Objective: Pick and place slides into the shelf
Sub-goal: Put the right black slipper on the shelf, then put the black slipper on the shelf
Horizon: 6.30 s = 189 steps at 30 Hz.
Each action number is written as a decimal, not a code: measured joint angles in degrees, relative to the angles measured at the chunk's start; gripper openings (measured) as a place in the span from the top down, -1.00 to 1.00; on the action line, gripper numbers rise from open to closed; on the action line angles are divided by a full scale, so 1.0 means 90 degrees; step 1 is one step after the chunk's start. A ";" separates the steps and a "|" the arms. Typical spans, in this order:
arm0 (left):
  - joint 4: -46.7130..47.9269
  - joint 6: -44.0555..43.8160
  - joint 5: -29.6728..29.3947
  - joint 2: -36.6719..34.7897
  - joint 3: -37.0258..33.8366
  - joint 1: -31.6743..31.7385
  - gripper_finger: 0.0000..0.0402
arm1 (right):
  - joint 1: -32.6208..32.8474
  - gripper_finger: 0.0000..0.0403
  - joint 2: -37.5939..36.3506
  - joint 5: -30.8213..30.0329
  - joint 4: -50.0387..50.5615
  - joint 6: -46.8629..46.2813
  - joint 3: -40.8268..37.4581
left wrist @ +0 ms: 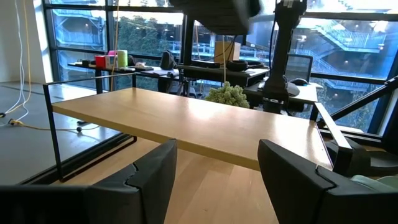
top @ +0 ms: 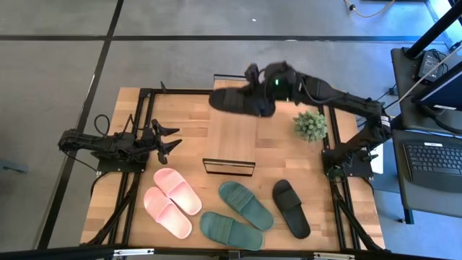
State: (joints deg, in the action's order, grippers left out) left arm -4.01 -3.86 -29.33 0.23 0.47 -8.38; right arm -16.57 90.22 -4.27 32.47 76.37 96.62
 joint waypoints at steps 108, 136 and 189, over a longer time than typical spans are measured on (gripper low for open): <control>0.0000 0.1003 0.0001 0.0002 0.0000 0.0001 -0.08 | -0.2262 0.56 0.3014 0.1316 -0.0748 0.1050 0.0898; 0.0000 0.1002 0.0001 0.0002 0.0000 0.0001 -0.08 | -0.2245 0.46 0.3014 0.1083 -0.0645 0.0906 0.0896; 0.0000 0.1003 -0.0001 0.0002 0.0001 0.0001 -0.08 | -0.0276 -0.13 0.1939 0.1289 0.6318 -0.2723 0.3594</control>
State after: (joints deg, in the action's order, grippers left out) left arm -4.01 5.17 -29.34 0.25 0.48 -8.37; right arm -19.06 107.67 7.33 89.33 51.87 128.97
